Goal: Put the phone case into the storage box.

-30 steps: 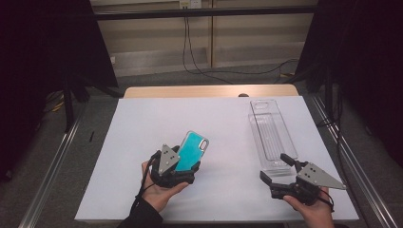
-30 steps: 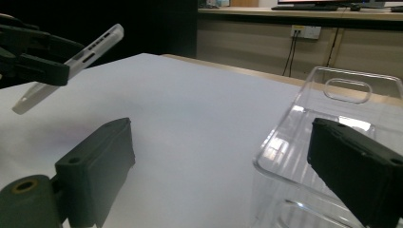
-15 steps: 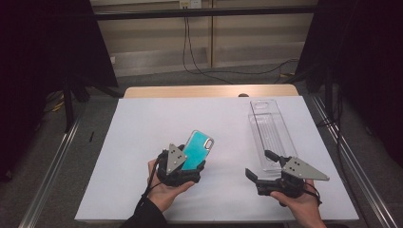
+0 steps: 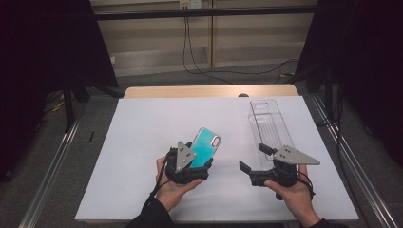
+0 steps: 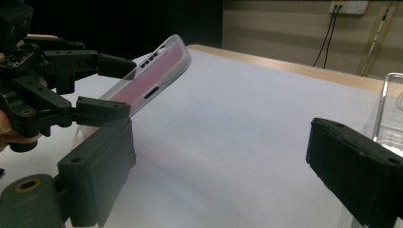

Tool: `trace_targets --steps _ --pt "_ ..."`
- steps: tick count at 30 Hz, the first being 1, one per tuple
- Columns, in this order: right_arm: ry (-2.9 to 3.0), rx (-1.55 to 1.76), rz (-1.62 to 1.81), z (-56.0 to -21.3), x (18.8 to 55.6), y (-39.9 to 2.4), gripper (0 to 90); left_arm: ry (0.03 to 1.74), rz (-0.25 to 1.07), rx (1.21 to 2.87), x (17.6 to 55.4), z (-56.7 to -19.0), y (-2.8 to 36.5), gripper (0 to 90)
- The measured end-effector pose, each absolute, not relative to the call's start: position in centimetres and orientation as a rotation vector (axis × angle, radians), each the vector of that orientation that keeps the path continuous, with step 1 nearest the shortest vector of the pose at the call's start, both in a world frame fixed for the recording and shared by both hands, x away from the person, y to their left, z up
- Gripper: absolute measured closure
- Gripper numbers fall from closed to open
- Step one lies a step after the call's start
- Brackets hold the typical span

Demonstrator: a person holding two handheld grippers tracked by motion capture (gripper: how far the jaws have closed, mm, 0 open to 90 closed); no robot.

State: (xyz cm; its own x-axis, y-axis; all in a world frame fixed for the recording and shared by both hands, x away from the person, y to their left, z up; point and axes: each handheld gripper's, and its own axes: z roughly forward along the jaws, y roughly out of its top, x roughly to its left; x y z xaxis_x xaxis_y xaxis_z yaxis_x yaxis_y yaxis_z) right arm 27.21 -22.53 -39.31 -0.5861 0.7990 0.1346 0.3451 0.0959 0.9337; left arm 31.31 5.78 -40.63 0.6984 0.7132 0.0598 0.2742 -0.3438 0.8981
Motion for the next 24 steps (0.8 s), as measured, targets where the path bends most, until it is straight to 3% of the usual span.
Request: trace_targets --steps 24 --pt "2.046 1.197 1.383 -37.4 30.2 -20.8 7.2 0.744 0.601 1.905 31.5 -40.7 3.9 16.9"
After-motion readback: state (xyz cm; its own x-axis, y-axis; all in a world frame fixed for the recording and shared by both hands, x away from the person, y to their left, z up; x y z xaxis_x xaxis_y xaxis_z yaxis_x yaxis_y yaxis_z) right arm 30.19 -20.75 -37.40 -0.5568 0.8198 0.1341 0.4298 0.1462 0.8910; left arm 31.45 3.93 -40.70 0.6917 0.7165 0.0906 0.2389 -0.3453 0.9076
